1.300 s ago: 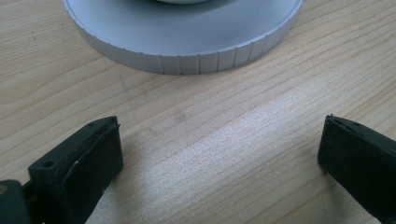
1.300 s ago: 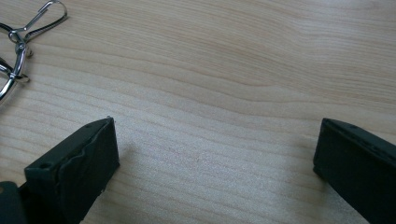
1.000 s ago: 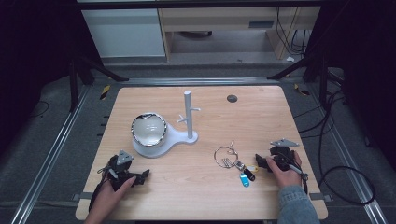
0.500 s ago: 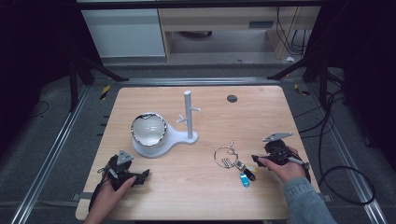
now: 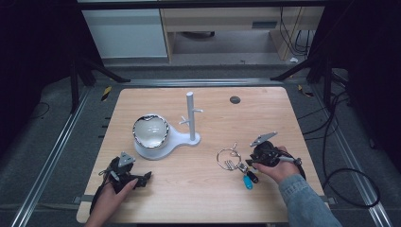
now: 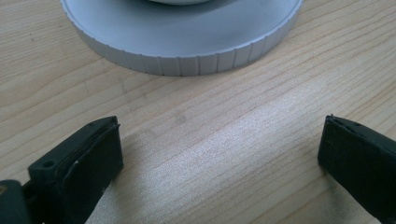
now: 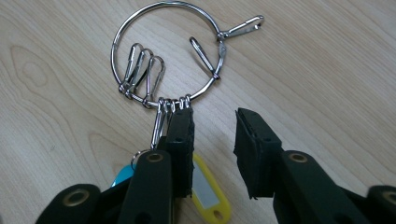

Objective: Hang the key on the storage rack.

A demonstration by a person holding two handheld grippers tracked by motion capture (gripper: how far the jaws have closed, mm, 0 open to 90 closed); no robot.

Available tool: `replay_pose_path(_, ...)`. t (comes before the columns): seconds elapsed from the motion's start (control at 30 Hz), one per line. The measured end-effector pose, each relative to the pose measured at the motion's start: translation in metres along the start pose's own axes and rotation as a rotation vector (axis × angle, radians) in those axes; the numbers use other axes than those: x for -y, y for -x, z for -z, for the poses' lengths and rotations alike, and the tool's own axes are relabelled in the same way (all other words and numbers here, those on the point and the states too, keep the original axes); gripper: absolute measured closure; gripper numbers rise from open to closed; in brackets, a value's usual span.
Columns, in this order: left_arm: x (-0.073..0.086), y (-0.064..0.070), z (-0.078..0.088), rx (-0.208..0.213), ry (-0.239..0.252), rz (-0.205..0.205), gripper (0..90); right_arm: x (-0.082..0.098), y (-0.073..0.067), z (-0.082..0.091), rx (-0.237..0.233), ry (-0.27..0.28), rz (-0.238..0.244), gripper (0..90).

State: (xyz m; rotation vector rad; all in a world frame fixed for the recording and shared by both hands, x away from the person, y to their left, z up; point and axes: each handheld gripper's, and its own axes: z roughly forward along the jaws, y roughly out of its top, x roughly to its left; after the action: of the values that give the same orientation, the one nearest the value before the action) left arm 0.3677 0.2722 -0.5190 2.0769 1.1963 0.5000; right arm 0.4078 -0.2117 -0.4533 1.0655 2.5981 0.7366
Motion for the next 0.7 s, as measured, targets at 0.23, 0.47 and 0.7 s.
replay_pose_path(0.23,0.000,0.000,0.000,0.000,0.000,0.000,0.0,-0.008,-0.006,-0.008,-0.029,-0.031,0.044,78.3)
replay_pose_path(0.47,0.000,0.000,0.000,0.000,0.000,0.000,0.0,-0.011,-0.006,-0.014,-0.031,-0.047,0.055,79.5)
replay_pose_path(0.7,0.000,0.000,0.000,0.000,0.000,0.000,0.0,-0.009,-0.008,-0.020,-0.035,-0.068,0.056,77.2)
